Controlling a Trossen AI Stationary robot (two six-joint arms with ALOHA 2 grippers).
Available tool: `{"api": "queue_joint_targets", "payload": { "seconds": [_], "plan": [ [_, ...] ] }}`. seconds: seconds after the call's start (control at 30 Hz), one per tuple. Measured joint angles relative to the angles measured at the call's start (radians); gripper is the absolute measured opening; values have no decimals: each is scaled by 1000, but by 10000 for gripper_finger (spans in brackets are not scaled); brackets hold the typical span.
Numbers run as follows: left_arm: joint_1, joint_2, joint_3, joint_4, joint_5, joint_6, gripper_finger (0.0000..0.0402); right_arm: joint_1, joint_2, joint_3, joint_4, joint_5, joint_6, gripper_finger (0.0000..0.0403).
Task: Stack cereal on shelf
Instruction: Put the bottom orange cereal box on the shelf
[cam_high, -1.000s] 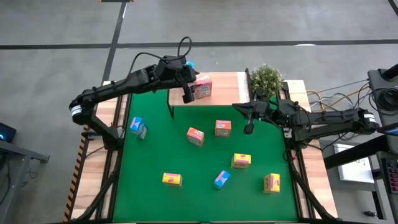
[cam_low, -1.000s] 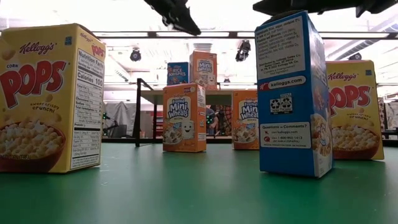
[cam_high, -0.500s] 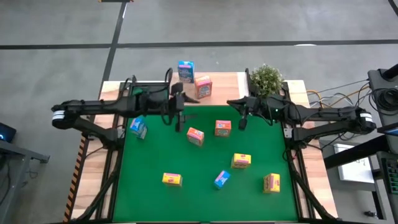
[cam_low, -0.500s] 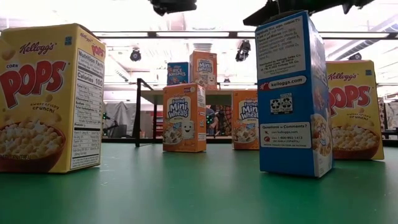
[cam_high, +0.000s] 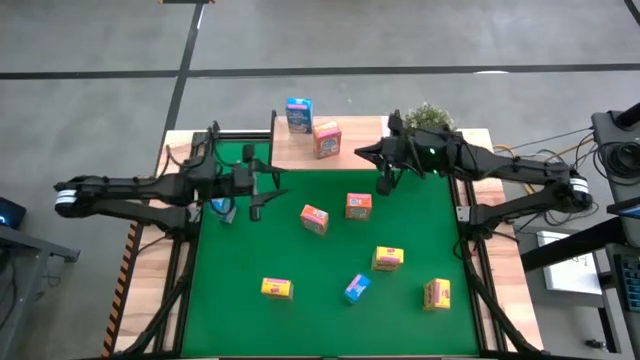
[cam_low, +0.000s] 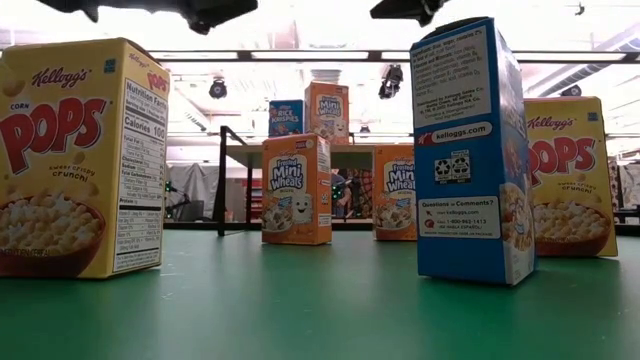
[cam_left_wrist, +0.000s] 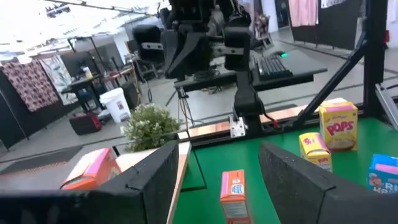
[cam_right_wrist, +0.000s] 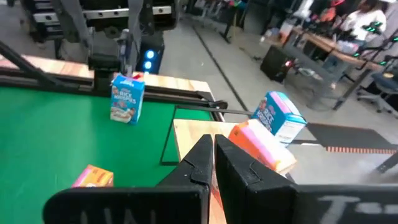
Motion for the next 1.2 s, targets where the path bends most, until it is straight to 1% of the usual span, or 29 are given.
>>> {"api": "queue_joint_targets", "payload": {
  "seconds": [0.2, 0.37, 0.43, 0.53, 0.6, 0.7, 0.8, 1.07, 1.2],
  "plan": [
    [0, -118, -51, -2, 0, 26, 205, -66, 154, 234, -167, -2, -38, 9],
    [0, -167, -58, -6, -2, 36, 205, -139, 269, 386, -248, -13, -47, 9],
    [0, -176, -58, -12, -2, 36, 205, -172, 307, 436, -289, -56, -43, 9],
    [0, -183, -58, -26, -3, 40, 205, -223, 359, 503, -336, -173, -11, 11],
    [0, -186, -58, -28, -19, 50, 205, -250, 393, 543, -360, -241, -5, 20],
    [1, -188, -58, -28, -70, 55, 205, -285, 446, 599, -411, -296, -4, 50],
    [0, -188, -58, -32, -131, 55, 205, -303, 497, 652, -456, -324, -7, 96],
    [0, -186, -58, -77, -143, 55, 205, -303, 618, 776, -571, -341, -106, 235],
    [0, -185, -58, -84, -143, 54, 205, -303, 669, 823, -634, -340, -153, 284]
  ]
}}
